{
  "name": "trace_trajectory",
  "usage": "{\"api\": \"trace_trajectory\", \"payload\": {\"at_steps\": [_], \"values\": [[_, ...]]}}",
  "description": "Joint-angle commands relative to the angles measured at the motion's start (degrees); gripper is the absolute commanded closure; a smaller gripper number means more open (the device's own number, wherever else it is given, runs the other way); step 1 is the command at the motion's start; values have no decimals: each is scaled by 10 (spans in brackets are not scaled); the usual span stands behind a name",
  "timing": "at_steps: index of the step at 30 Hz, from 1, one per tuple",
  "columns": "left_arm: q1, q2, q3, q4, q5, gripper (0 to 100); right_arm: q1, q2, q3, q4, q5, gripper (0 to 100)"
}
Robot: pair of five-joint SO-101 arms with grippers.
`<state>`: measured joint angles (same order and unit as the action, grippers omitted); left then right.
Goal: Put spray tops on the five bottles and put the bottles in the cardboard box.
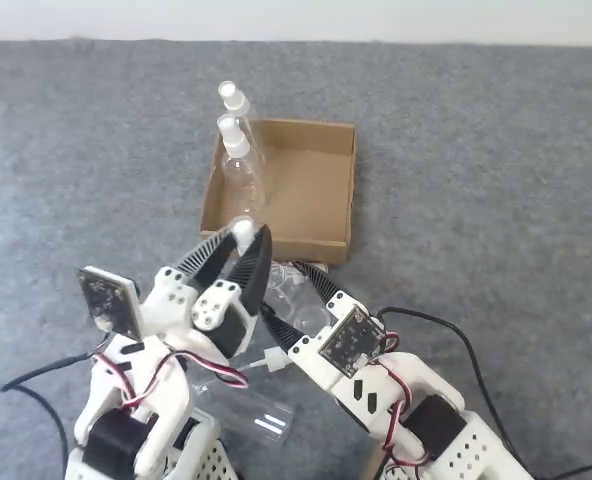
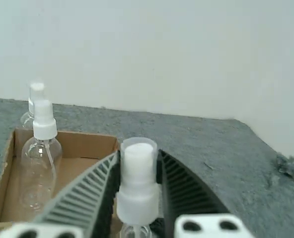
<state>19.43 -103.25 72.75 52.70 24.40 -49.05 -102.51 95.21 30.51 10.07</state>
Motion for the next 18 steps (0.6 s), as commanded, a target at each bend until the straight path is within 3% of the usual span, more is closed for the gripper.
{"api": "trace_trajectory", "payload": {"at_steps": [1, 4, 10, 18], "values": [[35, -6, -4, 27, -4, 881, 12, -11, 5, 0, 6, 982], [52, -6, -5, 38, -4, 880, 12, -11, 5, 0, 6, 982], [2, -6, -13, 62, -29, 784, 13, -11, 6, 0, 6, 982], [-4, -6, -69, 133, -29, 734, 13, -11, 8, 0, 6, 982]]}}
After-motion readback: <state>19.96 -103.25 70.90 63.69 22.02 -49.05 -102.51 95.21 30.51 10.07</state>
